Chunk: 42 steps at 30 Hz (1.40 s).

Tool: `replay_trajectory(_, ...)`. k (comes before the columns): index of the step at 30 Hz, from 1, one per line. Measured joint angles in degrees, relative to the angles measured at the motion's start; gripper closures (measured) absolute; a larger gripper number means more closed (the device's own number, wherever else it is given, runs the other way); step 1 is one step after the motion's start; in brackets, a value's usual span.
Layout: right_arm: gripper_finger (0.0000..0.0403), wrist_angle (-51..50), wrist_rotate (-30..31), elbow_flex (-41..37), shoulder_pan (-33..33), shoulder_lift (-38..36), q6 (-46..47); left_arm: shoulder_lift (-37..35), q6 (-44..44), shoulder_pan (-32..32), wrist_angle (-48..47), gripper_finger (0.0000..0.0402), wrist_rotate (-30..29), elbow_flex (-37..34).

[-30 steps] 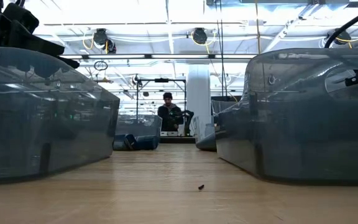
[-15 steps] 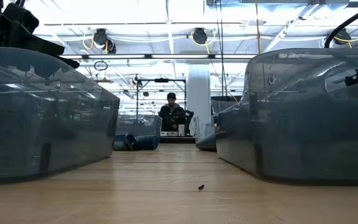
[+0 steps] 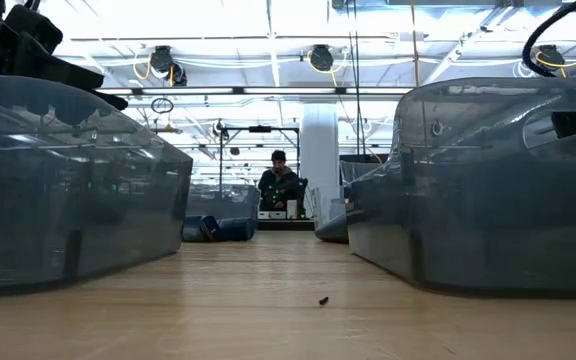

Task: Pick & Place Travel size toiletries
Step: Put the top right black hairbrush into the bottom right black bin

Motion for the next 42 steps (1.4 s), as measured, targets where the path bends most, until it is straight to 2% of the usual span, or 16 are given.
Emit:
replay_trajectory(6,0.0402,0.46,4.95,0.02,0.0,-3.7,-1.77,0.02,-0.01,0.0,0.0,0.0007,0.0,0.0)
replay_trajectory(14,0.0403,0.49,15.26,0.02,0.0,-8.21,-4.22,0.01,0.01,0.0,0.0,0.0007,0.0,0.0)
replay_trajectory(26,0.0403,2.67,29.5,0.11,0.0,-9.33,-8.8,0.0,0.0,0.0,0.0,0.0007,0.0,0.0)
replay_trajectory(35,0.0403,13.53,38.71,0.11,0.0,-9.36,-21.45,0.02,0.02,0.0,0.0,0.0007,0.0,0.0)
replay_trajectory(39,0.0403,21.51,43.02,0.11,0.0,-9.35,-31.34,0.01,0.01,0.0,0.0,0.0007,0.0,0.0)
replay_trajectory(42,0.0403,29.33,43.65,0.11,-0.08,-9.33,-40.83,0.02,0.0,0.0,0.0,0.0007,0.0,0.0)
